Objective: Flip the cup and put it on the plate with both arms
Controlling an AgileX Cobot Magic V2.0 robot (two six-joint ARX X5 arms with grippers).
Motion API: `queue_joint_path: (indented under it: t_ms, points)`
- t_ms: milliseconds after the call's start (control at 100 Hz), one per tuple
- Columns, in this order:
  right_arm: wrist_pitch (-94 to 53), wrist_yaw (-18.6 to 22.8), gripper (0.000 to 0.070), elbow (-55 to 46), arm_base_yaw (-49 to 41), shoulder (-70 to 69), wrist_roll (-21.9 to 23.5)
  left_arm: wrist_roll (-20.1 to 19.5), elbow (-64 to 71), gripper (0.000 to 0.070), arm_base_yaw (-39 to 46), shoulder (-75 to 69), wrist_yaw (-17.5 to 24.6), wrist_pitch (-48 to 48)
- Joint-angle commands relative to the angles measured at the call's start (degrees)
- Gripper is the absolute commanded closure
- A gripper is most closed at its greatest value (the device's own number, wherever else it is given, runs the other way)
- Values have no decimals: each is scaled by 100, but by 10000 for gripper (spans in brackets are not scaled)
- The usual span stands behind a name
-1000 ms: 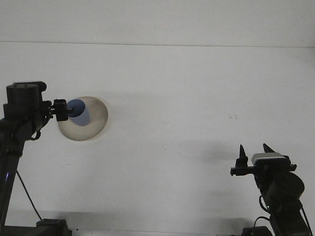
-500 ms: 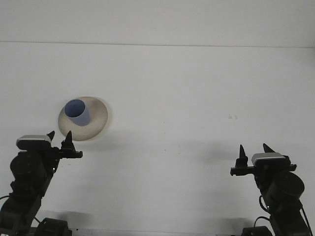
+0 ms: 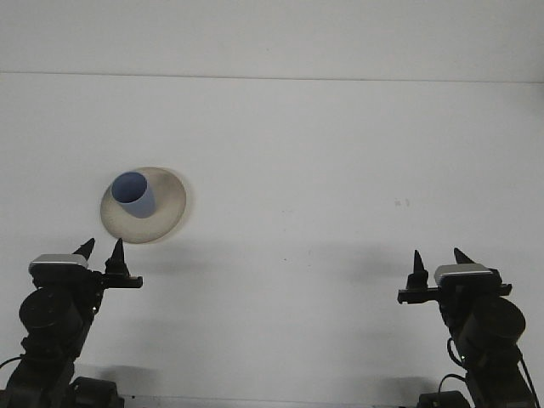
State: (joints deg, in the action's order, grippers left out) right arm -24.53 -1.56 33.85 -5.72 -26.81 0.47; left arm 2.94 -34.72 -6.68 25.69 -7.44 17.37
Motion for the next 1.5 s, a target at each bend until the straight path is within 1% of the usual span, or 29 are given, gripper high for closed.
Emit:
queue_joint_path:
  t_ms: [0, 20, 40, 60, 90, 1060, 1100, 1130, 1250, 1350, 1490]
  points:
    - [46, 0, 419, 63, -15, -13, 98, 33, -87, 620, -20, 9, 2, 17]
    - [46, 0, 479, 63, -15, -13, 98, 31, -87, 699, -20, 9, 2, 44]
    - [46, 0, 547, 63, -15, -13, 98, 33, -87, 700, -20, 9, 2, 63]
    - [46, 0, 613, 63, -15, -13, 98, 28, -87, 685, -20, 9, 2, 66]
    - [48, 0, 700, 63, -15, -13, 98, 31, -87, 691, -20, 9, 2, 70]
    - [57, 2, 700, 63, -15, -13, 98, 33, -87, 688, -20, 2, 2, 37]
    - [57, 2, 700, 63, -15, -13, 98, -55, -87, 688, -20, -20, 0, 0]
    - [57, 2, 700, 63, -15, -13, 98, -129, -81, 688, -17, -50, 0, -79]
    - [57, 2, 700, 63, -15, -13, 98, -70, 140, 688, -20, -315, 7, -590]
    - [57, 2, 700, 63, -15, -13, 98, -76, 625, 688, -20, -745, 57, -1202]
    - [57, 2, 700, 63, -15, -13, 98, -155, 1394, 688, -15, -1408, 59, -1751]
